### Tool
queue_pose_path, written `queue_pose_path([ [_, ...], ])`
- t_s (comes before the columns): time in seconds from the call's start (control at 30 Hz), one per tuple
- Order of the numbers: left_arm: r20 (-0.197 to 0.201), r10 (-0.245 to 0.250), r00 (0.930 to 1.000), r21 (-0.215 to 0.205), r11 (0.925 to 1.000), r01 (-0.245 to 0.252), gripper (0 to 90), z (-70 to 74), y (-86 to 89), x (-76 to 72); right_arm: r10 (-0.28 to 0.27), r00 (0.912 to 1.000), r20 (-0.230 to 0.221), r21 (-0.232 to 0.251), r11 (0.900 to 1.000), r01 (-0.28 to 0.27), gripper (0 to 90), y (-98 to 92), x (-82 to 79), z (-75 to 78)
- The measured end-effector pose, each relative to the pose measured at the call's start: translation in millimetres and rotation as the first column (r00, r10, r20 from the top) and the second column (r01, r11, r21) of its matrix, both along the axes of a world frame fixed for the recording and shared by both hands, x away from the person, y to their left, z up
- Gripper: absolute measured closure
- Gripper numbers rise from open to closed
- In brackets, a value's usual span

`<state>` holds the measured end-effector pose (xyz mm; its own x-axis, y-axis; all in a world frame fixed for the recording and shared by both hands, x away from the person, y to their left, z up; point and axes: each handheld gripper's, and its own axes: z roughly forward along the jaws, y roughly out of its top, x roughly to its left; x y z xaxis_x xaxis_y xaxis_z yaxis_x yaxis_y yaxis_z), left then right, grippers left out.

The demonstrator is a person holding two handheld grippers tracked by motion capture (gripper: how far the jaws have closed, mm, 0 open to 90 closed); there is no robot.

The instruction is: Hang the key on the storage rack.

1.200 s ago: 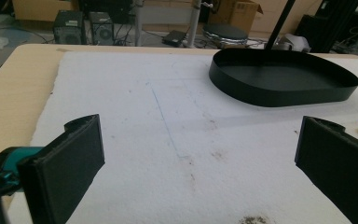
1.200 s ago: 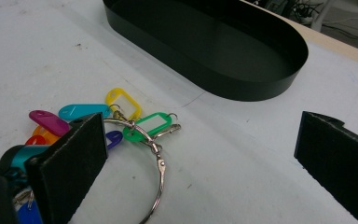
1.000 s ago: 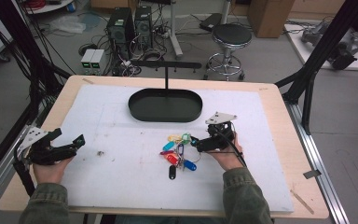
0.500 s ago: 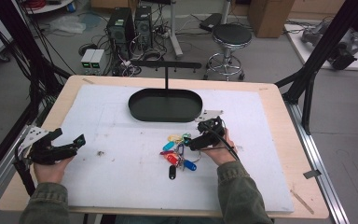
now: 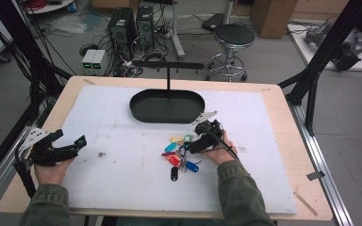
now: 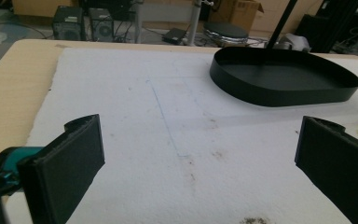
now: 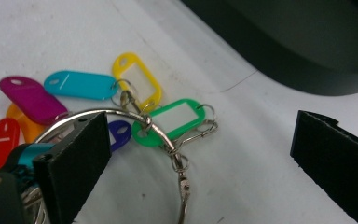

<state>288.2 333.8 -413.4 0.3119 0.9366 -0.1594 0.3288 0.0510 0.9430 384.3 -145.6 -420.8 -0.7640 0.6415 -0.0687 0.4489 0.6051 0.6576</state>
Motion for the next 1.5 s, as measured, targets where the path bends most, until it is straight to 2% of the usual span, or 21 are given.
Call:
queue_pose_path([
  [0.07,-0.001,0.003,1.0000,-0.003,1.0000,-0.003,1.7,-0.1,0.1,0.2,0.010,0.9999,-0.006,-0.016,1.000,-0.010,6.5,2.2,0.2,-2.2],
  [0.13,-0.002,0.003,1.0000,-0.005,1.0000,-0.003,1.7,-0.1,0.3,0.2,0.020,0.9997,-0.012,-0.030,0.999,-0.020,12.4,3.6,0.2,-3.5],
  [0.17,-0.002,0.004,1.0000,-0.006,1.0000,-0.004,1.7,-0.1,0.3,0.2,0.043,0.9984,-0.035,-0.020,0.999,-0.044,19.8,3.0,1.0,-3.8],
  [0.2,-0.002,0.003,1.0000,-0.006,1.0000,-0.003,1.7,-0.1,0.3,0.2,0.043,0.9984,-0.035,-0.020,0.999,-0.044,19.8,3.0,1.0,-3.8],
  [0.3,-0.001,0.000,1.0000,-0.007,1.0000,0.000,1.7,0.1,0.0,0.1,0.046,0.9974,-0.055,0.002,0.999,-0.046,27.7,2.5,1.3,-3.1],
  [0.4,0.006,-0.007,1.0000,-0.014,0.9999,0.007,1.7,0.4,-0.7,-0.3,0.059,0.9970,-0.050,-0.027,0.998,-0.061,33.3,3.1,2.0,-4.8],
  [0.47,0.004,-0.007,1.0000,-0.017,0.9998,0.007,1.7,0.4,-0.8,-0.2,0.045,0.9969,-0.065,-0.063,0.997,-0.049,37.0,3.9,2.2,-6.9],
  [0.57,0.002,-0.006,1.0000,-0.017,0.9998,0.006,1.7,0.2,-0.8,0.1,0.067,0.9907,-0.118,-0.030,0.997,-0.071,51.2,2.0,4.3,-7.5],
  [0.67,0.003,-0.007,1.0000,-0.017,0.9998,0.007,1.7,0.2,-0.9,0.1,0.081,0.9887,-0.126,-0.027,0.996,-0.085,71.9,3.7,1.5,-5.5],
  [0.73,0.003,-0.006,1.0000,-0.016,0.9999,0.007,1.7,0.2,-0.8,0.0,0.080,0.9864,-0.144,-0.020,0.996,-0.084,79.8,4.0,0.5,-4.9],
  [0.9,0.002,-0.004,1.0000,-0.013,0.9999,0.004,1.7,0.0,0.4,0.1,0.065,0.9862,-0.152,-0.014,0.998,-0.068,81.8,4.2,-3.6,-2.2],
  [1.1,0.001,-0.005,1.0000,-0.013,0.9999,0.005,1.7,0.0,-0.1,-0.1,0.066,0.9890,-0.132,0.051,0.997,-0.060,82.0,-1.6,-10.0,11.8],
  [1.23,0.003,-0.001,1.0000,-0.010,0.9999,0.001,1.7,0.5,0.6,-1.0,0.077,0.9925,-0.095,0.079,0.994,-0.070,82.0,-5.6,-15.2,21.9],
  [1.33,0.001,0.001,1.0000,-0.010,0.9999,-0.001,1.7,0.0,0.6,-0.9,0.064,0.9963,-0.058,0.102,0.993,-0.058,82.0,-9.8,-20.0,33.3],
  [1.43,0.001,0.000,1.0000,-0.007,1.0000,0.000,1.7,0.0,0.0,-0.9,0.057,0.9974,-0.043,0.109,0.993,-0.052,82.0,-11.8,-21.4,38.5],
  [1.5,-0.003,-0.003,1.0000,-0.003,1.0000,0.003,1.7,-0.1,0.0,-0.9,0.058,0.9979,-0.030,0.145,0.988,-0.053,82.0,-15.2,-22.7,47.8],
])
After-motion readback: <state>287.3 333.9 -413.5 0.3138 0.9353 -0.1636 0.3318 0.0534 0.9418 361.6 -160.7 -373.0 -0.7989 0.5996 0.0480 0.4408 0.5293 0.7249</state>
